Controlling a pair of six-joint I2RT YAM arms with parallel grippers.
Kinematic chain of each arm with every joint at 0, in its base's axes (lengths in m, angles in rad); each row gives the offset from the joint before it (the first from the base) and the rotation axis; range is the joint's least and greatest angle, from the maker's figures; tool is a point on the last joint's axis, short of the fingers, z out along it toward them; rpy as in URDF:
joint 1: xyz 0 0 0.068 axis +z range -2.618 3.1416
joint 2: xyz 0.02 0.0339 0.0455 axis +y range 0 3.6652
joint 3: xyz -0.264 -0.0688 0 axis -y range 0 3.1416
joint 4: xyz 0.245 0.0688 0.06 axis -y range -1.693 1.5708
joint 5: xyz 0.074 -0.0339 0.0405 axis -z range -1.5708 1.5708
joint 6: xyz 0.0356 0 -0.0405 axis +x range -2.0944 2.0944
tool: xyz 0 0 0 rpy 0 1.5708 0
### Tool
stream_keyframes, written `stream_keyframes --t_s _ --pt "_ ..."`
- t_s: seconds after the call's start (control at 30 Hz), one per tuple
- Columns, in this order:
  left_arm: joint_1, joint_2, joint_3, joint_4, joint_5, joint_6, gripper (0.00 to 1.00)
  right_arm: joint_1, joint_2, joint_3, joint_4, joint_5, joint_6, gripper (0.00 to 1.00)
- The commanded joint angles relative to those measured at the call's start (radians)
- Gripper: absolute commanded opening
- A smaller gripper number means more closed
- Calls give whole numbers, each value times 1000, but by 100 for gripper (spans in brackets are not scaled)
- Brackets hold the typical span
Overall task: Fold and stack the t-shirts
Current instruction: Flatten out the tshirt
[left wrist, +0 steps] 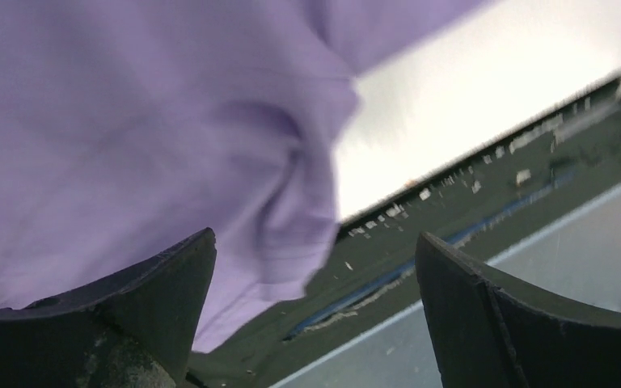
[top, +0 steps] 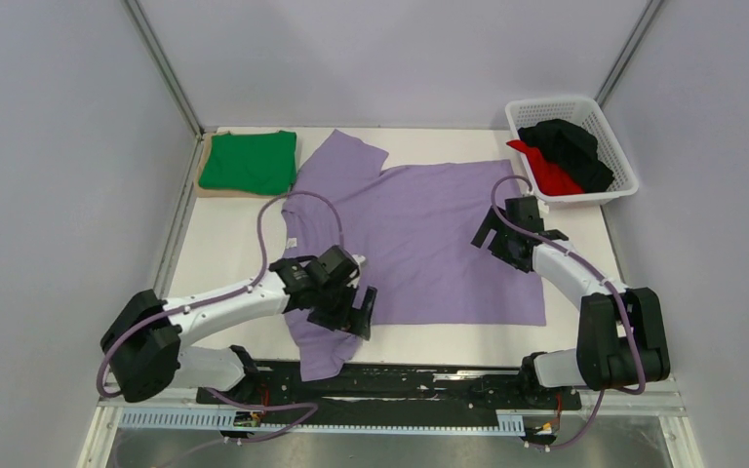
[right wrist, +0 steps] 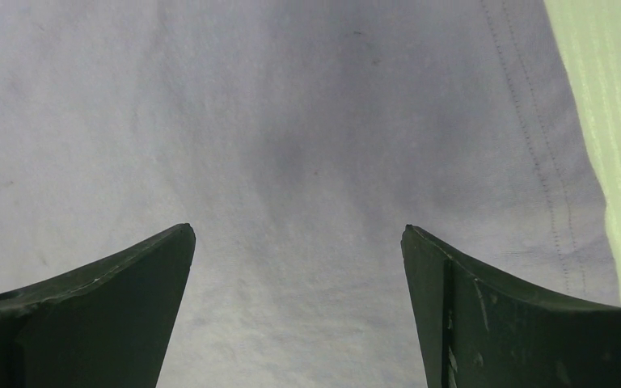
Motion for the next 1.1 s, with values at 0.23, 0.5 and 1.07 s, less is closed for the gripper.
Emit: stream_keyframes --t_s 0.23,0.5,1.07 --pt "346 -93 -111 341 -62 -142 100 -12 -18 7 30 2 -14 100" --pt "547 222 -82 436 -76 -157 100 -32 57 16 35 14 -17 100" --pt "686 526 357 270 -73 101 100 -99 231 154 45 -43 -45 100"
